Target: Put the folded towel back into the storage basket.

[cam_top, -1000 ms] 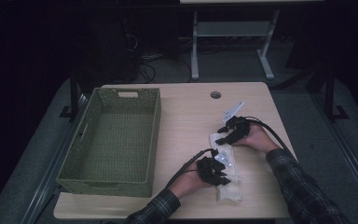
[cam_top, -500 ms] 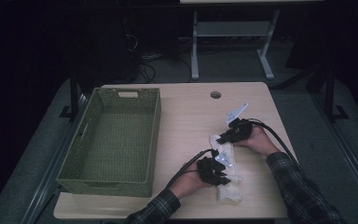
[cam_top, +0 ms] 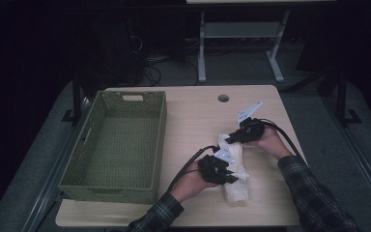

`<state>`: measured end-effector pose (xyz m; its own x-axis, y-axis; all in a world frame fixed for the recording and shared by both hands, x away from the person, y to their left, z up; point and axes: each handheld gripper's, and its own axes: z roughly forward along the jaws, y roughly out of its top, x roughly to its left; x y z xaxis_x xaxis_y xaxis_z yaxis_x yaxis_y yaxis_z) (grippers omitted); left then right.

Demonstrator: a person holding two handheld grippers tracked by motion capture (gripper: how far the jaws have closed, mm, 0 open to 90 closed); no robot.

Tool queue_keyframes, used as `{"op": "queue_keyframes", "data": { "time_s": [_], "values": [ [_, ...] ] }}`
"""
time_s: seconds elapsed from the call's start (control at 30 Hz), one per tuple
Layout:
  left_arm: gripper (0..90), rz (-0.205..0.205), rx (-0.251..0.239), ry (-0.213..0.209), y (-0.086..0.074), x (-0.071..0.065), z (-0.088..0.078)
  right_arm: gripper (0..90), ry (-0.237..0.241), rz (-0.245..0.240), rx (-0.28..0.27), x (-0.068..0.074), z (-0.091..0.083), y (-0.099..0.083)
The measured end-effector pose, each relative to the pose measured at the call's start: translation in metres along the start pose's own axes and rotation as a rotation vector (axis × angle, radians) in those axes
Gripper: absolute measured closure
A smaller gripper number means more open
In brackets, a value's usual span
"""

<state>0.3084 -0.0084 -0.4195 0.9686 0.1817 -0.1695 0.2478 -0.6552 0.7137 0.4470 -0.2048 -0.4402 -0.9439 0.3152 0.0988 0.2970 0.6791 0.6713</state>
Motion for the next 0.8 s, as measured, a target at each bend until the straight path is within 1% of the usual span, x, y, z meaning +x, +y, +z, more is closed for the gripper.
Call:
{"op": "queue_keyframes", "data": {
  "time_s": [0.1,0.13,0.17,0.2,0.27,0.37,0.43,0.5,0.63,0.7,0.73,0.8],
  "values": [
    [81.3,-0.002,-0.006,0.015,0.004,-0.002,-0.010,80.6,0.001,-0.012,-0.001,0.001,-0.005,0.007],
    [81.3,-0.008,-0.016,0.023,0.006,-0.003,-0.014,80.5,0.003,-0.018,-0.007,0.001,-0.006,0.009],
    [81.3,-0.001,-0.018,0.031,0.008,-0.002,-0.019,80.5,-0.001,-0.032,-0.007,0.000,-0.007,0.012],
    [81.3,-0.010,-0.030,0.036,0.009,-0.003,-0.024,80.5,-0.003,-0.029,-0.011,0.001,-0.009,0.015],
    [81.3,-0.017,-0.038,0.047,0.013,-0.003,-0.033,80.5,0.001,-0.031,-0.017,0.001,-0.011,0.020],
    [81.3,-0.021,-0.045,0.063,0.019,-0.004,-0.047,80.5,-0.002,-0.050,-0.026,0.003,-0.016,0.030],
    [81.3,-0.029,-0.047,0.076,0.022,-0.005,-0.054,80.5,-0.004,-0.062,-0.030,0.005,-0.017,0.036],
    [81.3,-0.026,-0.043,0.085,0.024,-0.006,-0.061,80.5,-0.002,-0.062,-0.035,0.006,-0.019,0.042],
    [81.2,-0.034,-0.040,0.094,0.026,-0.006,-0.075,80.5,0.000,-0.082,-0.041,0.008,-0.021,0.055],
    [81.2,-0.036,-0.050,0.098,0.025,-0.006,-0.082,80.5,-0.001,-0.092,-0.039,0.010,-0.021,0.062],
    [81.2,-0.039,-0.049,0.100,0.025,-0.006,-0.088,80.5,0.000,-0.090,-0.042,0.011,-0.021,0.065],
    [81.2,-0.035,-0.057,0.108,0.024,-0.006,-0.096,80.5,0.001,-0.100,-0.040,0.013,-0.020,0.073]
  ]
}}
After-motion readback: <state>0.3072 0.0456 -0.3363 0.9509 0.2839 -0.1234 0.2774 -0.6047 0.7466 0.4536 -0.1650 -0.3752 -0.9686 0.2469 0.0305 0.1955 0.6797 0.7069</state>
